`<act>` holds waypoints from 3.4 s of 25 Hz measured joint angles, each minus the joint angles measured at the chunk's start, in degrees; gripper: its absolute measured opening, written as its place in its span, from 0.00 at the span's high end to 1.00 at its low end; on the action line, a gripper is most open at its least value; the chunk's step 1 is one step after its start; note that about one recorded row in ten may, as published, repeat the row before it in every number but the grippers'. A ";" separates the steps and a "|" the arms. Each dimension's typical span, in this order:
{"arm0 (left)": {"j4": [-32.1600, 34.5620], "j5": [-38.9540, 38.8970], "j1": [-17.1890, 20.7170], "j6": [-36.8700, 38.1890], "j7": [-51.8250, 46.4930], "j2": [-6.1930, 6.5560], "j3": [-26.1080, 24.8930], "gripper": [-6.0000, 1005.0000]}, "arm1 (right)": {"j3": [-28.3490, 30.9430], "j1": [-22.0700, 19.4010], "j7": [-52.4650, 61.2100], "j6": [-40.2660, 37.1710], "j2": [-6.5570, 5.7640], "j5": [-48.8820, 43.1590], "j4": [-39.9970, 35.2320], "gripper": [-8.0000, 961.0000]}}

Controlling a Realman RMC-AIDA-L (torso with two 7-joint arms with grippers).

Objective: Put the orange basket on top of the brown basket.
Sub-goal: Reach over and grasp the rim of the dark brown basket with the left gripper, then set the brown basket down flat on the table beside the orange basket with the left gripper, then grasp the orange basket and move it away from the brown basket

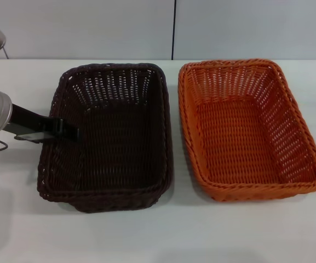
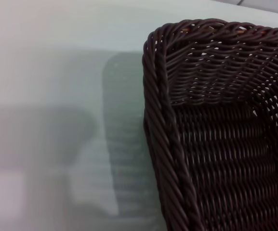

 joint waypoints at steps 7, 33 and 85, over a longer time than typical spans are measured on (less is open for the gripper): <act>-0.23 0.08 -0.17 -0.06 1.33 0.01 1.23 0.42 | 0.07 -0.18 0.00 0.07 -0.12 0.01 0.00 0.40; -7.01 -4.32 -7.19 -15.92 20.82 9.09 -10.49 0.78 | 0.46 -0.20 0.00 0.08 -0.56 0.45 -0.07 0.40; 17.75 -13.64 -20.20 -3.50 43.04 0.26 -2.77 0.58 | 0.14 -0.69 0.19 1.14 -0.33 0.28 -0.13 0.40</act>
